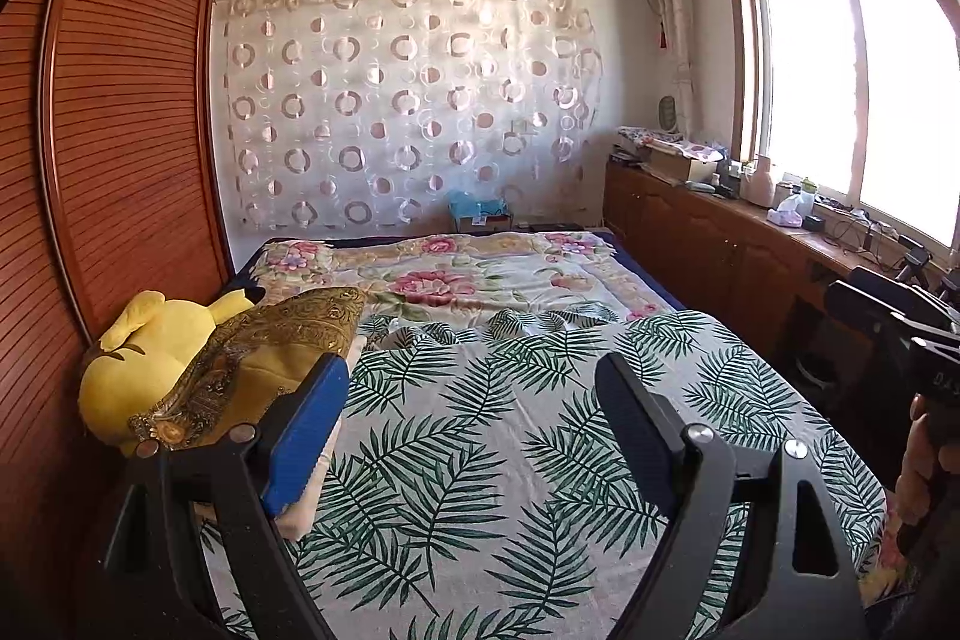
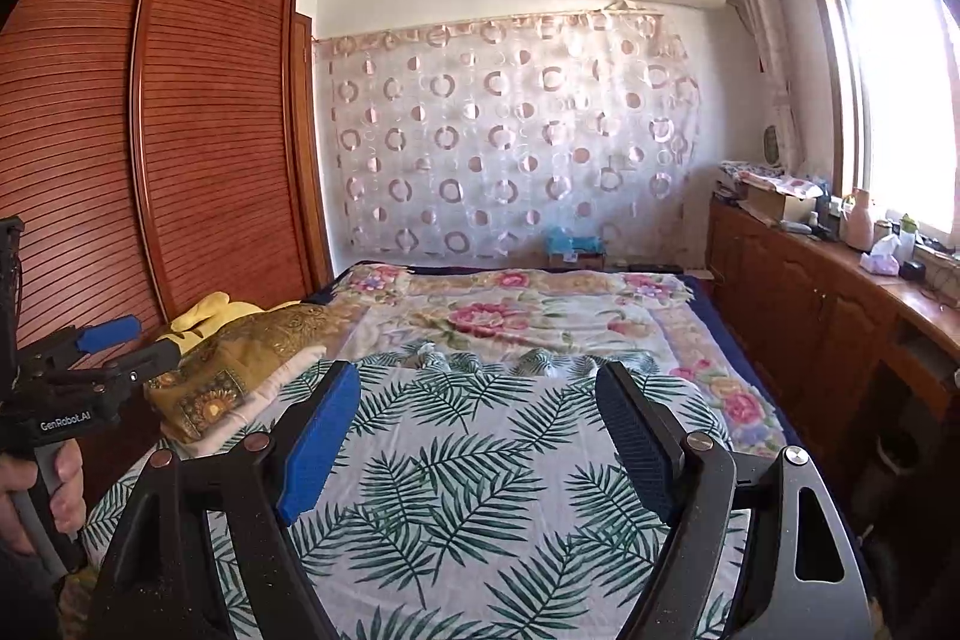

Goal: Fold small clothes

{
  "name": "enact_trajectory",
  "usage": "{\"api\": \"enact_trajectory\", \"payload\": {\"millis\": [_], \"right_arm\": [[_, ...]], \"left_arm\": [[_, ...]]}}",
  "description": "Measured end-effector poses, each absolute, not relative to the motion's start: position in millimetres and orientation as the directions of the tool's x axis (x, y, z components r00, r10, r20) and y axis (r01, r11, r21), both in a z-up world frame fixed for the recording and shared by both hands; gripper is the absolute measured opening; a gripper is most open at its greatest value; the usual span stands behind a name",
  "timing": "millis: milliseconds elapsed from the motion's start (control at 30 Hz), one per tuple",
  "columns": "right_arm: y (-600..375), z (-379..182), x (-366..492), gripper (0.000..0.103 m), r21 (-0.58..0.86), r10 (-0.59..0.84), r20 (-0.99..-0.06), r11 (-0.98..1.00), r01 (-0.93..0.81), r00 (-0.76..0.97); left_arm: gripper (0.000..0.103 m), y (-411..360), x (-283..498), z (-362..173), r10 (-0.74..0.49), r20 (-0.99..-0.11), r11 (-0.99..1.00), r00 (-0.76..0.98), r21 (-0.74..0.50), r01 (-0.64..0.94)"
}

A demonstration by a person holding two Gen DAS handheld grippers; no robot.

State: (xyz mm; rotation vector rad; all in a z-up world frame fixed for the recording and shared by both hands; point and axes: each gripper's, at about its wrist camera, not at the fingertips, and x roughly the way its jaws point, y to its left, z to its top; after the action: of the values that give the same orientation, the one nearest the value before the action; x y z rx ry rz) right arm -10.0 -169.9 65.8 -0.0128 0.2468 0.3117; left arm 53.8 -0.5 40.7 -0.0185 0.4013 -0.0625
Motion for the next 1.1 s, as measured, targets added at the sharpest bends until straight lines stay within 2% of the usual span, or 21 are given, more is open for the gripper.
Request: {"api": "enact_trajectory", "payload": {"millis": [1100], "right_arm": [[-181.3,52.5,2.2,0.082,0.038,0.305,-0.25,0.951,-0.306,0.919]], "left_arm": [[0.085,-2.6,46.1,52.4,-0.063,-0.373,0.998,0.926,-0.02,0.06]]}}
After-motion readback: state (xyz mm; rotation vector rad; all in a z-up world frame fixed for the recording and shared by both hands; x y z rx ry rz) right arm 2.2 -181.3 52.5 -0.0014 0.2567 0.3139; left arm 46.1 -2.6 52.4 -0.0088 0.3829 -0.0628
